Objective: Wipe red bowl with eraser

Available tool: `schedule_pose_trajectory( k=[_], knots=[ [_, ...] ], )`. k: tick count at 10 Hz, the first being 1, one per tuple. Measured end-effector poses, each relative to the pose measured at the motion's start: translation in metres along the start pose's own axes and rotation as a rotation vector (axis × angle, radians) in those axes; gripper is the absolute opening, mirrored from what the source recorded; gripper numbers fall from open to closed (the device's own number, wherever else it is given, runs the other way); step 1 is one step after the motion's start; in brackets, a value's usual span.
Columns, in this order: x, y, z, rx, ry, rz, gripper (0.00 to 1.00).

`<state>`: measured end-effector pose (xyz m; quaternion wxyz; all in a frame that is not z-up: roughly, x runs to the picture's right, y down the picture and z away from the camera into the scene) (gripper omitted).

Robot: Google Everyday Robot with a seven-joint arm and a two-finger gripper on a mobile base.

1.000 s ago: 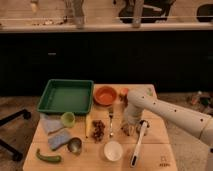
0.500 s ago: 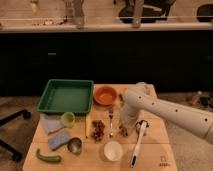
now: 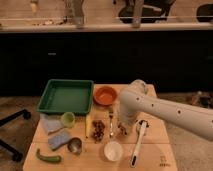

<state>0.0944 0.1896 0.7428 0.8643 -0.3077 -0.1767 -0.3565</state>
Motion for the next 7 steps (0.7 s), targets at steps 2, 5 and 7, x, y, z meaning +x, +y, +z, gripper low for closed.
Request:
schedule_pose_trajectory(
  k=[2, 5, 7],
  knots=[
    [-0.002, 0.004, -0.014, -0.009, 0.066, 0.009, 0.0],
    [-0.009, -0.021, -0.021, -0.029, 0.202, -0.023, 0.0],
    [-0.011, -0.052, -0.02, -0.053, 0.233, -0.058, 0.0]
  ],
)
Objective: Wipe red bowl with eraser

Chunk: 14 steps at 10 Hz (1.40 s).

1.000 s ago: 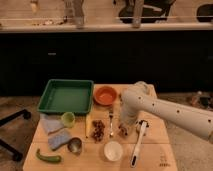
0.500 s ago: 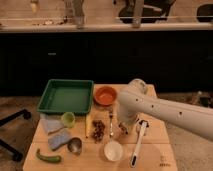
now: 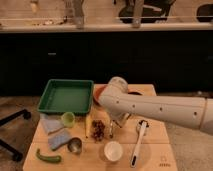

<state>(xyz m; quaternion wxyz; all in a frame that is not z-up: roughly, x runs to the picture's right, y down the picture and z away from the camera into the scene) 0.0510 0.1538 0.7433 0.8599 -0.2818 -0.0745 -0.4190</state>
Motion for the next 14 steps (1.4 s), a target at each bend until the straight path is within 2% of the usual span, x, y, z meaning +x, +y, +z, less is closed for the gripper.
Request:
schedule_pose_trajectory(
  k=[2, 5, 10, 14],
  knots=[
    [0.008, -0.034, 0.002, -0.019, 0.008, -0.033, 0.0],
    [0.024, -0.071, 0.003, -0.045, 0.013, -0.062, 0.0],
    [0.035, -0.098, 0.005, -0.067, 0.03, -0.076, 0.0],
    [0.054, -0.11, 0.032, -0.111, 0.013, -0.065, 0.0]
  ],
)
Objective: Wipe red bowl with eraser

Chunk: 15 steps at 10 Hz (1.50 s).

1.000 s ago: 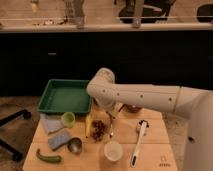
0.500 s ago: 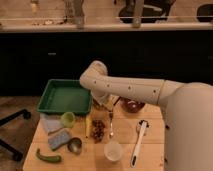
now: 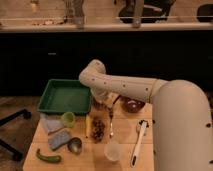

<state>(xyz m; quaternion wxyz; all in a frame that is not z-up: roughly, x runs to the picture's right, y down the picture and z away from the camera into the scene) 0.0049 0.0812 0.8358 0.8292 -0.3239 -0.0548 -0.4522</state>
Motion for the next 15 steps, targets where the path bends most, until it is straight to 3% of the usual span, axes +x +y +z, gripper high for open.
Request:
schedule_pose_trajectory(
  k=[7, 10, 15],
  knots=[
    [0.025, -0.024, 0.029, -0.062, -0.015, -0.016, 0.0],
    [0.028, -0.044, 0.028, -0.067, -0.005, -0.041, 0.0],
    [0.013, -0.058, 0.023, -0.06, -0.002, -0.076, 0.0]
  ],
)
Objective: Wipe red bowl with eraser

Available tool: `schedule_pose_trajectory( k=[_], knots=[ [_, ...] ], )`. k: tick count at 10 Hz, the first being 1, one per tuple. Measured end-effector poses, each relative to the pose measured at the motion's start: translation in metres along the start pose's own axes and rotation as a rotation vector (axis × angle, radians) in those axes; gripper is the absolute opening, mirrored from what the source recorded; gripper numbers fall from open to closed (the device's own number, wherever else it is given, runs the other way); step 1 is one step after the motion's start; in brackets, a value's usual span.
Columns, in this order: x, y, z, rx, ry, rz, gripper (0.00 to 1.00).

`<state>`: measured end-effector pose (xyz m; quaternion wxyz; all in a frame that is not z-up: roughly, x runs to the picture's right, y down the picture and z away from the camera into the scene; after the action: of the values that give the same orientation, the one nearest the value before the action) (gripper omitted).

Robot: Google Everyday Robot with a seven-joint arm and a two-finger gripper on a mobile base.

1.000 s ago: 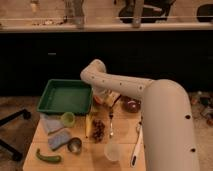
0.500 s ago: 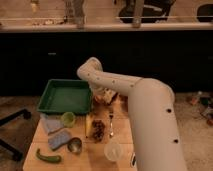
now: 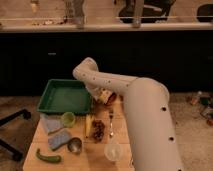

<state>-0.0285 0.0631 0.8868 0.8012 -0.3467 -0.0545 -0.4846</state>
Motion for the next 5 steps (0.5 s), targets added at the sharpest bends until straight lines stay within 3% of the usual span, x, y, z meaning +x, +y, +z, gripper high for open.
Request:
schedule_pose_trajectory(
  k=[3, 5],
  knots=[
    [-0.016, 0.004, -0.004, 0.001, -0.006, -0.004, 0.0],
    [-0.017, 0.025, 0.002, -0.014, -0.012, 0.021, 0.0]
  ],
)
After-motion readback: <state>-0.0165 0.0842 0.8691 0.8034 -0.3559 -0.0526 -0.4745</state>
